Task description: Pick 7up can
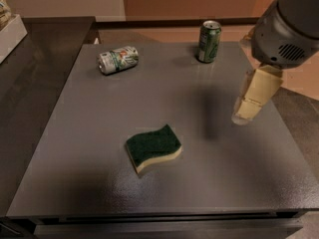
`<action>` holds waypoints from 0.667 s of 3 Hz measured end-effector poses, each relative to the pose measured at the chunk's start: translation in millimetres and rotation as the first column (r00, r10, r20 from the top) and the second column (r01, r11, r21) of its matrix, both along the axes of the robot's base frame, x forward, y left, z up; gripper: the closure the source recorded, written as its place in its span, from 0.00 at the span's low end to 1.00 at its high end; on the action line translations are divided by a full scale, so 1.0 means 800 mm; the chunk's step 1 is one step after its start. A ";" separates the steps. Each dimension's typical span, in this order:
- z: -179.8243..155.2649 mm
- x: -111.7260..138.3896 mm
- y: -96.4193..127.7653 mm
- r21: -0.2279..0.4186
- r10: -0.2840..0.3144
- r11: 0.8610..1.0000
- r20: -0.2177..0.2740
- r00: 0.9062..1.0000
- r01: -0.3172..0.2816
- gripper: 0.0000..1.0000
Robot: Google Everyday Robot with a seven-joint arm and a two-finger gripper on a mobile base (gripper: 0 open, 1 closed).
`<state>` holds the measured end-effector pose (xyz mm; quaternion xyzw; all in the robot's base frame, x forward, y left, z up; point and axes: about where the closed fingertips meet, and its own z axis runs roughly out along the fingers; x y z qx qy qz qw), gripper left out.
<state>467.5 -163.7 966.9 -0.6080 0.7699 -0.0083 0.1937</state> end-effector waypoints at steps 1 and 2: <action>-0.010 0.038 0.048 0.064 0.018 0.998 0.023 1.000 -0.020 0.00; -0.019 0.080 0.092 0.118 0.028 0.992 0.041 0.999 -0.033 0.00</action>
Offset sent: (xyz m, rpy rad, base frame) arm 0.1078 0.1161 -0.0254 0.1870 -0.0551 0.0428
